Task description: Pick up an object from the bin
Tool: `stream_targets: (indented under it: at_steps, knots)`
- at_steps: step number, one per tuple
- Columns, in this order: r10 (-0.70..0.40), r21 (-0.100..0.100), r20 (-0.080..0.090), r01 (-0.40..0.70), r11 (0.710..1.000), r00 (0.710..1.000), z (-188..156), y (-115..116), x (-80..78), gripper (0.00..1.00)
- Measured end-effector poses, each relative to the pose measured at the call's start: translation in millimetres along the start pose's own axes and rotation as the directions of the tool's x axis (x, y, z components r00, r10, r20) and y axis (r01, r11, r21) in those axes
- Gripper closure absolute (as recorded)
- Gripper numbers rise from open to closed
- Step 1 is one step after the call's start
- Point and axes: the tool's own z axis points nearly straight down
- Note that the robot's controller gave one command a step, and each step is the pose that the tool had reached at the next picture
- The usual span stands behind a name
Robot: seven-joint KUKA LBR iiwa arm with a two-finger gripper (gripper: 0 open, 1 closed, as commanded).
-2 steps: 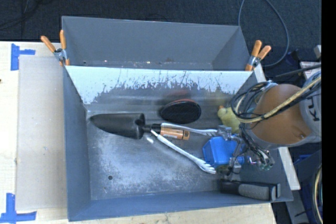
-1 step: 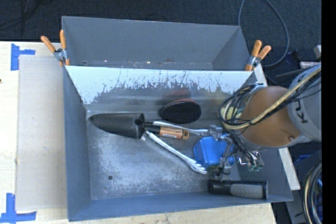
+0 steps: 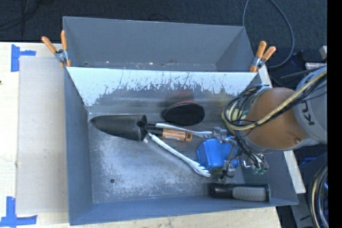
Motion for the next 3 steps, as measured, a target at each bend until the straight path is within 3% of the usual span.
stream_targets:
  at_steps: [1,2,3]
  knots:
    - [-0.029,0.014,0.007,0.029,0.999,1.0,0,16,-8.6,0.0]
    - [-0.01,0.013,0.006,0.01,1.0,1.0,1,28,-16.9,0.0]
    - [-0.038,0.02,0.015,0.038,0.999,0.999,0,36,-18.3,0.0]
